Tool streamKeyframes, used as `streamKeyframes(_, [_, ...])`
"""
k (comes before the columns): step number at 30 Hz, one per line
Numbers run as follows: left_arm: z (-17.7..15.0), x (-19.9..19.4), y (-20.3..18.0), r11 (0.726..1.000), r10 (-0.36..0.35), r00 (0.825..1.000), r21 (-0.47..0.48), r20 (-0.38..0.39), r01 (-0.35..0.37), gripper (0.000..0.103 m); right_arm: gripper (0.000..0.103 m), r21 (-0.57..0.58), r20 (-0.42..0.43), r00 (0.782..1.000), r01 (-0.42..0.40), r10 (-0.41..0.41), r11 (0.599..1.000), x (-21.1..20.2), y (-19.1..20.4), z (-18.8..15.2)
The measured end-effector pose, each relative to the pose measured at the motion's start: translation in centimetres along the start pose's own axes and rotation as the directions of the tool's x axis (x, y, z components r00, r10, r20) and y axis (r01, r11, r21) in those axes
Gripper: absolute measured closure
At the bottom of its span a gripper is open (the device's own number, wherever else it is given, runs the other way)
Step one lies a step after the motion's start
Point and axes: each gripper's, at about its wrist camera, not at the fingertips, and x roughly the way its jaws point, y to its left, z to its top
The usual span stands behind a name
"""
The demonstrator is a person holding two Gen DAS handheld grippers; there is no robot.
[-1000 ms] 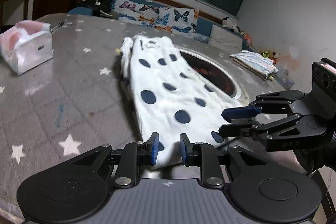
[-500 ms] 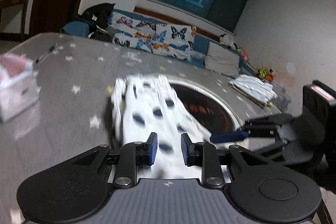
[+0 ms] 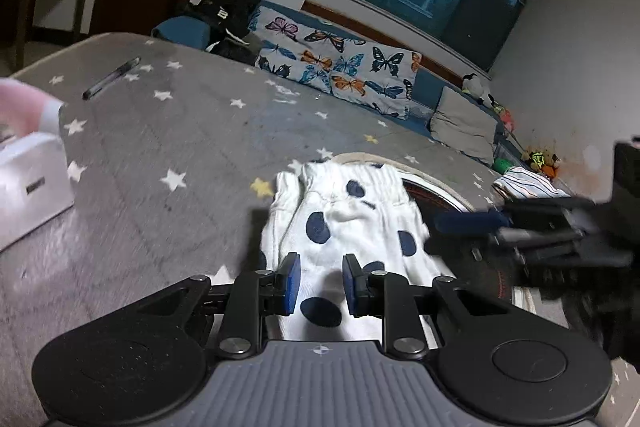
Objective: Fold clothes
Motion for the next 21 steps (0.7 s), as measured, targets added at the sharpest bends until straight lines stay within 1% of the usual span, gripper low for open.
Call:
streamKeyframes(3, [-0.4,-0.1,0.2,1.000,0.000,1.000,-0.010,-0.002,0.000,0.079,0.067,0.010,0.004,1.000,-0.011,0.011,1.000,1.7,-0.5,0.8])
streamKeyframes(6, [-0.5,-0.1,0.4,1.000,0.003,1.000,-0.018,-0.005,-0.003,0.079,0.067,0.029,-0.016,1.000,-0.017,0.018,0.999,3.4,-1.1,0.7])
streamKeyframes(9, [-0.6,-0.1,0.6,1.000,0.004,1.000,-0.023,-0.007,-0.004,0.079,0.066,0.061,0.005,0.999,-0.040,0.040,0.997,3.3,-1.7,0.6])
streamKeyframes(11, [-0.6,-0.2,0.5,1.000,0.005,1.000,-0.014,-0.006,-0.005,0.078,0.062,0.097,0.023,0.998,-0.055,0.053,0.994,2.6,-2.2,0.5])
streamKeyframes(13, [-0.6,-0.5,0.3,1.000,0.006,1.000,-0.011,-0.004,-0.006,0.077,0.054,0.126,0.033,0.998,-0.059,0.055,0.990,2.0,-2.8,0.5])
streamKeyframes(14, [-0.7,-0.8,0.2,1.000,0.003,1.000,-0.010,-0.001,-0.003,0.077,0.052,0.143,0.032,0.998,-0.062,0.058,0.988,2.0,-3.1,0.3])
streamKeyframes(17, [-1.0,-2.0,-0.2,1.000,-0.006,1.000,-0.009,0.007,0.006,0.076,0.049,0.201,0.026,0.997,-0.076,0.072,0.977,2.0,-4.4,0.0])
streamKeyframes(19, [-1.3,-2.7,-0.5,1.000,-0.011,1.000,-0.006,0.011,0.011,0.071,0.048,0.245,0.011,0.995,-0.102,0.103,0.964,2.6,-5.1,-0.4])
streamKeyframes(21, [-1.9,-3.5,-0.8,1.000,-0.015,1.000,0.003,0.007,0.015,0.068,0.048,0.282,-0.005,0.991,-0.127,0.134,0.951,3.4,-5.6,-0.7])
